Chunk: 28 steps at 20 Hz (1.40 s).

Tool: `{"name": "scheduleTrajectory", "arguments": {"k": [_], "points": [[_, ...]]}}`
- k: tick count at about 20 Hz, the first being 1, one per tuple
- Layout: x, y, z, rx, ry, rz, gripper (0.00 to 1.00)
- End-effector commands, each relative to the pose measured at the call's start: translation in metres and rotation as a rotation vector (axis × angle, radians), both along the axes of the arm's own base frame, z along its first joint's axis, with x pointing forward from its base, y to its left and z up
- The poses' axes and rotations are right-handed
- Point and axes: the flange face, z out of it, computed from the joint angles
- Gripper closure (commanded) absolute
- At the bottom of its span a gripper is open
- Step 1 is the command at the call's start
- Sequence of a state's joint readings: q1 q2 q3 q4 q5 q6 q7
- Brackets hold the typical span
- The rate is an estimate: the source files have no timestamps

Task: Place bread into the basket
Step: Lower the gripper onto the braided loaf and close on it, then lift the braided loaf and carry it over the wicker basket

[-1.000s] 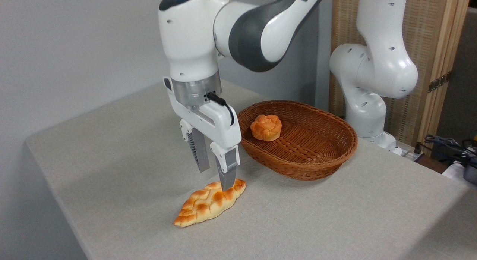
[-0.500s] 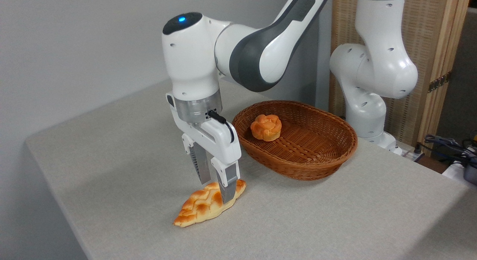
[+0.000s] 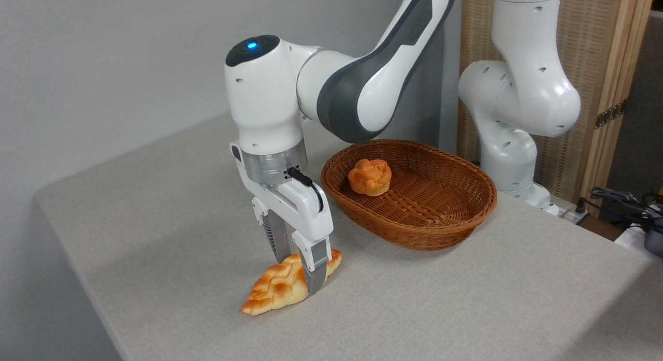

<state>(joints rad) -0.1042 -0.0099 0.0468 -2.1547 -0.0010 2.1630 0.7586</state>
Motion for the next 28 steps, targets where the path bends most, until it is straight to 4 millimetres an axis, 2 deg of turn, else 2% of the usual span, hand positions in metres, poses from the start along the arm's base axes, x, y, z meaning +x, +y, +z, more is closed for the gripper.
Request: {"name": "scheduleTrajectory", "arguments": {"k": [1, 2, 3, 18, 20, 25, 28], "points": [[0.0, 0.0, -0.001, -0.008, -0.018, 0.008, 0.49], [0.0, 0.0, -0.001, -0.008, -0.018, 0.008, 0.62], [0.0, 0.0, -0.001, -0.008, -0.02, 0.006, 0.65], [-0.001, 0.0, 0.004, -0.009, -0.018, 0.012, 0.66], [-0.001, 0.001, 0.018, -0.015, -0.036, 0.022, 0.66], [-0.021, 0.019, 0.066, -0.025, -0.063, 0.04, 0.65], [-0.053, 0.042, 0.112, -0.044, -0.067, 0.075, 0.65]]}}
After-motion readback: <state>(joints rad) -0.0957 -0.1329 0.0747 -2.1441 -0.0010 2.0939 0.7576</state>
